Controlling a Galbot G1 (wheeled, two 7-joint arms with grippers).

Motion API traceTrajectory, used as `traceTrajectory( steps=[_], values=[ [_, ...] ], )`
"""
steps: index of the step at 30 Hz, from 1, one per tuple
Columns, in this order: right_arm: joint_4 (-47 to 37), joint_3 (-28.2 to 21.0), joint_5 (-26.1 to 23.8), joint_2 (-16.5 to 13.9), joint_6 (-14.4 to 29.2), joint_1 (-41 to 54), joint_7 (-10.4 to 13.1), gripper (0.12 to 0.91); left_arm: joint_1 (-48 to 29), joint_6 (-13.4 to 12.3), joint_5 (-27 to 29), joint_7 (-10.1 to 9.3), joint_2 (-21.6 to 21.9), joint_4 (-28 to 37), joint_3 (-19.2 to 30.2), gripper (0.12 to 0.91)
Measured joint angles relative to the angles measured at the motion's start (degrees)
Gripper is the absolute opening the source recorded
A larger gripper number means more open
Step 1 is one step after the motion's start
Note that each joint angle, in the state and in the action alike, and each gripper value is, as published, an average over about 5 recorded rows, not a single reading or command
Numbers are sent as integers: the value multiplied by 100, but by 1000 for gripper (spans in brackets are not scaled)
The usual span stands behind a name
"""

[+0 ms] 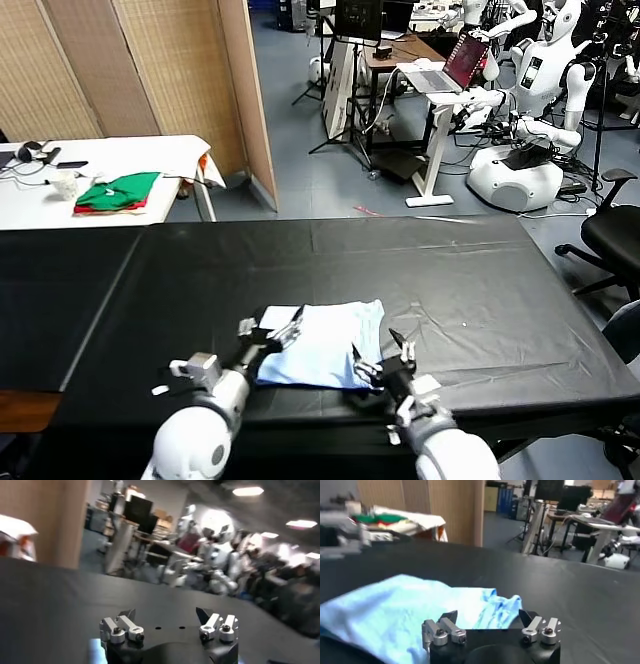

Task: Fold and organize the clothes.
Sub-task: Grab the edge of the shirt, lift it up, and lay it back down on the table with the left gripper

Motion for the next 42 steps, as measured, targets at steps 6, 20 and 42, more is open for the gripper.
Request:
traceTrajectory(
  steps=[6,20,42],
  values=[
    [26,92,309,24,79,30,140,907,118,-11,68,-1,-81,131,-282,907],
    [655,699,1485,14,444,-275,123,907,272,23,-583,25,-356,432,-460,907],
    [862,766,1477,120,537,-404,100,907,291,271,-1665,20,-455,648,-486,312]
  ],
)
